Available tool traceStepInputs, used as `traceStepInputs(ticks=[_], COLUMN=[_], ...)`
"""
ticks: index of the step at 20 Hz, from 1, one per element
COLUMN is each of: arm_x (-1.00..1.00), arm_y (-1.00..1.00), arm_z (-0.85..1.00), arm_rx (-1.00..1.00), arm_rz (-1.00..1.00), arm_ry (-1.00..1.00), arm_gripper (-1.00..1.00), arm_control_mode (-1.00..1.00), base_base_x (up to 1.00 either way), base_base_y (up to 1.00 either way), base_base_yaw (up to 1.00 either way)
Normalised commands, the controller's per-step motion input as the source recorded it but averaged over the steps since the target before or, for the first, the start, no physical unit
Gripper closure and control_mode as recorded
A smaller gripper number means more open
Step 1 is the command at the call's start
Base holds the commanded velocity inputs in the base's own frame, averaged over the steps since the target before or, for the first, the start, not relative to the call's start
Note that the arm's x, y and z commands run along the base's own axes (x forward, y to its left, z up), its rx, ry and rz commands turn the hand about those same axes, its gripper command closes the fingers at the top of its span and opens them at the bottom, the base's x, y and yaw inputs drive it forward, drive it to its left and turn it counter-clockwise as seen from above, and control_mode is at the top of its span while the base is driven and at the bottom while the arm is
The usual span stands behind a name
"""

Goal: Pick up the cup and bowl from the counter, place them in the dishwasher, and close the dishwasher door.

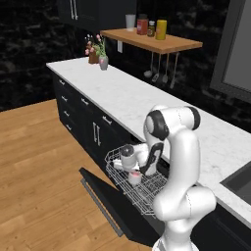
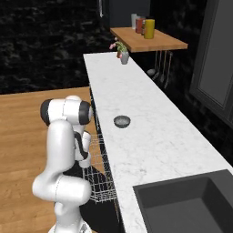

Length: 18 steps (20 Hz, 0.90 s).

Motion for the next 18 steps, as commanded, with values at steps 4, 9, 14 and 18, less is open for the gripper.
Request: traceStepInputs(ticks=[4, 9, 14, 18], arm_x=[0.57, 0.46, 0.47, 0.47], arm_y=[-0.01, -0.01, 0.0, -0.01], arm_z=[-0.14, -0.11, -0.14, -0.32], arm_rx=[-0.05, -0.08, -0.1, -0.11], arm_rz=[-0.03, -0.08, -0.08, -0.03], arm_ry=[0.0, 0.0, 0.0, 0.0], arm_gripper=[1.0, 1.0, 1.0, 1.0], arm_control_mode=[-1.0, -1.0, -1.0, -1.0], base_base_x=[0.0, 0.0, 0.0, 0.0], base_base_y=[0.0, 0.0, 0.0, 0.0], base_base_yaw=[0.0, 0.0, 0.0, 0.0])
